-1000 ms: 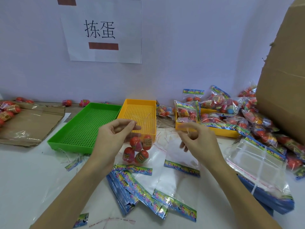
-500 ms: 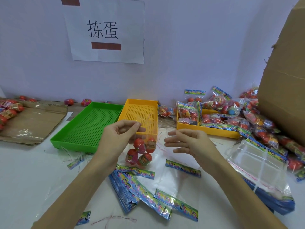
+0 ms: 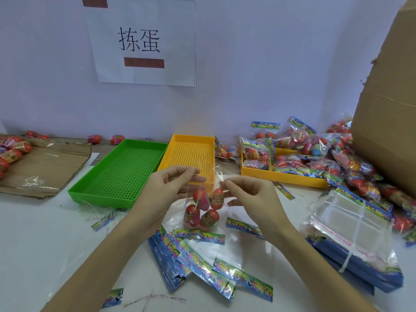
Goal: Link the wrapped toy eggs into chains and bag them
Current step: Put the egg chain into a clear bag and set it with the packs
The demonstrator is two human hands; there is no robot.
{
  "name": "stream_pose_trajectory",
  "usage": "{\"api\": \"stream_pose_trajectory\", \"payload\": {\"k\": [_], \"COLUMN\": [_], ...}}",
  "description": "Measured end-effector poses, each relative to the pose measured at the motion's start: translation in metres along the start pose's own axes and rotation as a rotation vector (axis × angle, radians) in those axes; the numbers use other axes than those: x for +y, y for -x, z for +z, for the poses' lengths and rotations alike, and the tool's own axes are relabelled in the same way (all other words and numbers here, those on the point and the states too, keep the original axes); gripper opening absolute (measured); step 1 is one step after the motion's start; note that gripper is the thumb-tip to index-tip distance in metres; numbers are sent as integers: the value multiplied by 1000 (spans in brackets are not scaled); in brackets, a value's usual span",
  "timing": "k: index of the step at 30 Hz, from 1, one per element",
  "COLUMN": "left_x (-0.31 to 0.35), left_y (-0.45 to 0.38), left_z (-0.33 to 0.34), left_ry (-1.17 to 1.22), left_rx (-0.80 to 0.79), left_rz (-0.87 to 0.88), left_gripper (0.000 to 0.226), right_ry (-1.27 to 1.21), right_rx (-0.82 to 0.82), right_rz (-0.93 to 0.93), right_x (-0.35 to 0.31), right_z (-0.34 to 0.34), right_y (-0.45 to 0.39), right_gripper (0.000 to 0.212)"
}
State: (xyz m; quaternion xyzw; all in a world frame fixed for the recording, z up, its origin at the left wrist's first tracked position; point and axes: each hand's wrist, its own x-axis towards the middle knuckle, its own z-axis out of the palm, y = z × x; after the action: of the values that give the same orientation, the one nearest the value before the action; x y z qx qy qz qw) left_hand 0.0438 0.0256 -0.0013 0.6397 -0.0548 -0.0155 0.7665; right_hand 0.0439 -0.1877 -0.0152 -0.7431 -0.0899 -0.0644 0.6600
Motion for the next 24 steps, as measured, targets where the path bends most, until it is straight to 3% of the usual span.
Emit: {"api": "stream_pose_trajectory", "payload": {"k": [7, 15, 24], "left_x": [-9, -6, 2], "left_y": [-1, -3, -3], "left_z": [-5, -10, -23], "left_ry": [-129, -25, -130], "left_rx": [66, 51, -50], "left_rz": [38, 7, 128], "left_gripper": [9, 19, 19], "right_ry": [107, 141, -17], "right_rx": [-2, 21, -154], "right_rz": [-13, -105, -105], "right_x": [-3, -7, -14], "right_z": [-8, -17, -34], "right_y": [-2, -3, -7], "right_gripper": [19, 15, 19]}}
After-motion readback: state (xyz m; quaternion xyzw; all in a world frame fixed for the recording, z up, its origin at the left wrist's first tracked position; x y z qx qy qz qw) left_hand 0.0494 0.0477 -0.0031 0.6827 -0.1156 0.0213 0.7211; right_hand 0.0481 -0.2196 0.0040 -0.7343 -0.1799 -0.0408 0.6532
